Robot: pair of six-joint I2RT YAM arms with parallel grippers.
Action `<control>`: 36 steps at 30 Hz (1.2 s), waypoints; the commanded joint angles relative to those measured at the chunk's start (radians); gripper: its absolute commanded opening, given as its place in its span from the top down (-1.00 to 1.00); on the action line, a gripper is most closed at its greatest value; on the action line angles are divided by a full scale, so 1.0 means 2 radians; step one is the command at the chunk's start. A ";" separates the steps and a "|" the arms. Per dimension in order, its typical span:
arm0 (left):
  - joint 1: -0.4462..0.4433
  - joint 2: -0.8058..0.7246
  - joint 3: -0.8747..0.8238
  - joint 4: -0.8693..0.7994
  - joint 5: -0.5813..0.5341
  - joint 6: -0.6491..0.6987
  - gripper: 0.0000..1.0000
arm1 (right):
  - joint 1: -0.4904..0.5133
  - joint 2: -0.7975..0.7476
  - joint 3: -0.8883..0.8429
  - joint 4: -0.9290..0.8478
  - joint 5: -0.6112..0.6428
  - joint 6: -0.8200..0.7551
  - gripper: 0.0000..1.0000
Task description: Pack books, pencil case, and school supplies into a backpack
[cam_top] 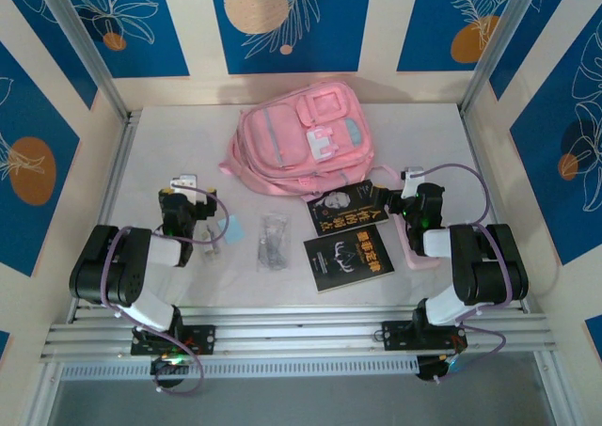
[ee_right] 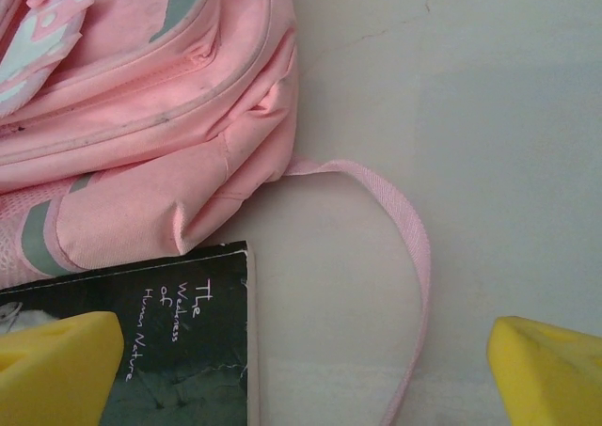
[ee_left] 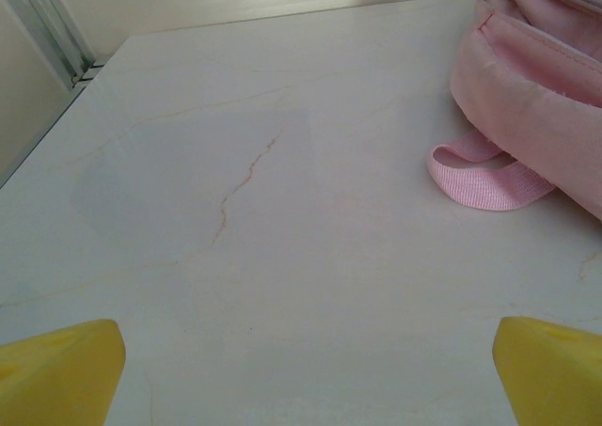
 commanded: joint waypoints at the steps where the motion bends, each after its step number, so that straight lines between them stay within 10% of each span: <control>1: 0.003 -0.010 0.006 -0.001 0.003 -0.004 -1.00 | 0.002 -0.023 0.030 -0.042 0.002 -0.010 -0.99; 8: -0.019 -0.094 0.089 -0.209 -0.034 0.008 -1.00 | 0.027 -0.077 0.170 -0.313 0.065 0.070 -0.97; 16: -0.034 -0.128 0.163 -0.305 0.034 -0.212 -1.00 | 0.094 -0.011 0.302 -0.465 0.026 0.286 -0.92; 36: -0.181 -0.102 0.134 -0.328 0.065 -0.364 -1.00 | 0.149 0.153 0.323 -0.368 -0.009 0.632 -0.30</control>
